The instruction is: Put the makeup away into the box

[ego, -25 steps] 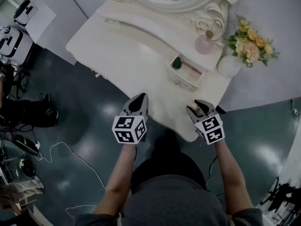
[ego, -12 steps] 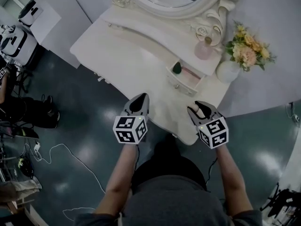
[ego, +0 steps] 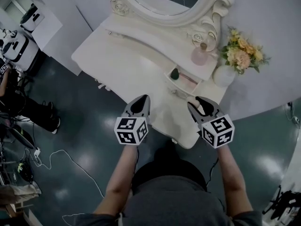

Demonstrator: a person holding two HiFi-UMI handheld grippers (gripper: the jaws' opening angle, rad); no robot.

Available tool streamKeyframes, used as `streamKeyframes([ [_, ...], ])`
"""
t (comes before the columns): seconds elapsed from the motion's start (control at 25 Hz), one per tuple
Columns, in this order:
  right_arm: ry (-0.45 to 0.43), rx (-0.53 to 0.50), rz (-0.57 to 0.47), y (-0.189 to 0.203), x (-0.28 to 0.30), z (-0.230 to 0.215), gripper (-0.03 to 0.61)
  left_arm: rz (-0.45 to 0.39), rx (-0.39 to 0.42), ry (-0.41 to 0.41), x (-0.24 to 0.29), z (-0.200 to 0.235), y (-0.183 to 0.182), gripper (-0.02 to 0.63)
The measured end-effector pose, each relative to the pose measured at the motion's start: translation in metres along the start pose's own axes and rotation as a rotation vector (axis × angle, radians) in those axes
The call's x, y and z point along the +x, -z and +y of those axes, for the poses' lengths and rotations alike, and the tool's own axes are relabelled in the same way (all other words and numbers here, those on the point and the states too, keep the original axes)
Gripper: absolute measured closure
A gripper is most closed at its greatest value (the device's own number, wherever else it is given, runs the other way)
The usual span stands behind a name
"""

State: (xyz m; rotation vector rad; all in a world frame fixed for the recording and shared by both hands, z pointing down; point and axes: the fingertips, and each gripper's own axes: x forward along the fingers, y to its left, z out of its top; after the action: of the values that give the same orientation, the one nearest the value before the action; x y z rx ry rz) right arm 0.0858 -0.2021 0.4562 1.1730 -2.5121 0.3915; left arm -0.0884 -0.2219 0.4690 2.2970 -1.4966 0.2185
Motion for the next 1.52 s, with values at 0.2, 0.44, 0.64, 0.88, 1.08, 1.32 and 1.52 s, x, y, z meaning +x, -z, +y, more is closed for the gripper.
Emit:
streamKeyframes([
  [0.2, 0.014, 0.035, -0.042, -0.018, 0.001, -0.010, 0.420, -0.017, 0.007, -0.001, 0.002, 0.001, -0.008, 0.597],
  [0.44, 0.054, 0.031, -0.077, -0.037, 0.008, -0.022, 0.419, -0.030, 0.003, -0.006, 0.004, 0.004, -0.015, 0.597],
  [0.64, 0.070, 0.038, -0.088, -0.048, 0.020, -0.030, 0.419, -0.035, 0.006, -0.007, 0.010, 0.006, -0.021, 0.597],
  [0.88, 0.079, 0.056, -0.064, -0.048, 0.038, -0.040, 0.419, -0.025, 0.008, -0.011, 0.019, 0.009, -0.021, 0.597],
  [1.08, 0.093, 0.071, -0.029, -0.041, 0.055, -0.050, 0.419, -0.012, -0.006, -0.024, 0.024, 0.017, -0.017, 0.597],
  [1.32, 0.095, 0.063, 0.013, -0.032, 0.075, -0.057, 0.416, -0.002, -0.021, -0.043, 0.029, 0.026, -0.013, 0.597],
  [1.52, 0.093, 0.048, 0.057, -0.024, 0.087, -0.056, 0.413, 0.006, -0.031, -0.053, 0.031, 0.030, -0.010, 0.597],
])
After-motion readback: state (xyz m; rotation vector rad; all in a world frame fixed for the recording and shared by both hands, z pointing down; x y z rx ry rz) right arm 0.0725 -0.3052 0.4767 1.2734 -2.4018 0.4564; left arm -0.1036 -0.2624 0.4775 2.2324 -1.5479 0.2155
